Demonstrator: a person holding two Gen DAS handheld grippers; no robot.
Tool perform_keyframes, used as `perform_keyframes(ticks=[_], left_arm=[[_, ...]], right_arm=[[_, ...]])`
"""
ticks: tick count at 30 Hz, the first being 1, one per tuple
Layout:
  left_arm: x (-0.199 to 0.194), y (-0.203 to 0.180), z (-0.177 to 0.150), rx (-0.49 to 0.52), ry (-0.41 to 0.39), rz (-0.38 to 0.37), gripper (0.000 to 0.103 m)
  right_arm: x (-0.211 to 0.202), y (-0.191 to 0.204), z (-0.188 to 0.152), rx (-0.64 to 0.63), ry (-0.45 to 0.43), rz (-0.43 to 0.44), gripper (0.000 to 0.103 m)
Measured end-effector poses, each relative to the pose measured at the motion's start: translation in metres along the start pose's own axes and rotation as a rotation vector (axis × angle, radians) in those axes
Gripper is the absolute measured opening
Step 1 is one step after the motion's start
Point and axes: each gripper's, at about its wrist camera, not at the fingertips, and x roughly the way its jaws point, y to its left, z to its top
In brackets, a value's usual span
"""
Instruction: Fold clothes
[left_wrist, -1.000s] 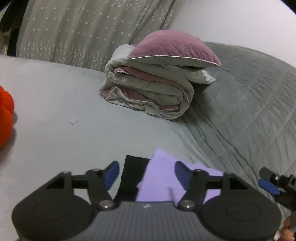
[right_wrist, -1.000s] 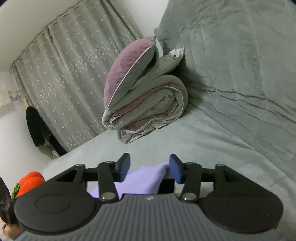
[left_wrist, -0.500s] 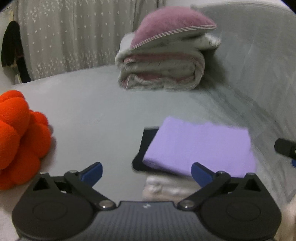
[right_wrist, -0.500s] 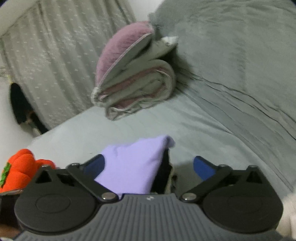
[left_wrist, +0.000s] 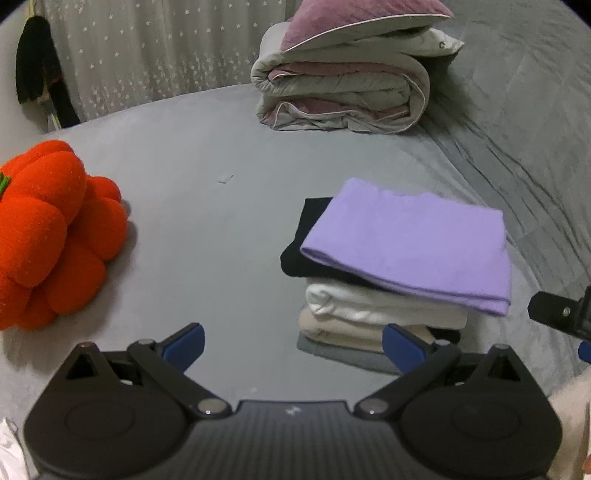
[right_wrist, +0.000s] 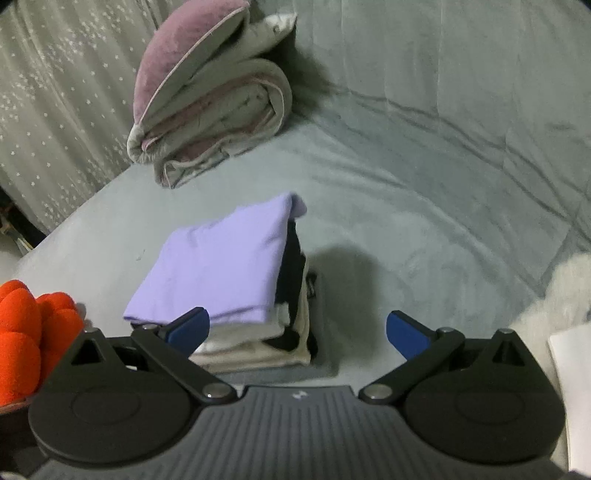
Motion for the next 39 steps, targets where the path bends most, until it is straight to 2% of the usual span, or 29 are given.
perform_keyframes(ticks=[6,9,16,23,34,39], left_arm=[[-0.016,-0.008,-0.009,0.044,0.031,-0.022,0.102],[-0.030,-0.011,-0.014,0.067,0.023,-0.005,0.102],[-0.059,-0.012,-0.030,0.098,0.032,0.040,0.102],[-0.078,-0.005,-0.040,0.099,0.030,0.038,0.102],[-0.102,0.016,-0.048,0.014,0.038,0.020,0.102],[-0.108,0.013,-0.052,0.044,0.044,0.012,0.102]], right_arm=[[-0.011,0.013,-0.008,-0.059,0.073,-0.039,0.103],[-0.025,0.020,-0.015,-0.087,0.088,-0.045,0.103],[-0.056,0.024,-0.028,-0.127,0.063,-0.082,0.103],[-0.073,0.019,-0.037,-0.127,0.074,-0.105,0.103],[-0.103,0.017,-0.043,-0.118,0.046,-0.114,0.103],[-0.108,0.018,-0.045,-0.113,0.044,-0.114,0.103]])
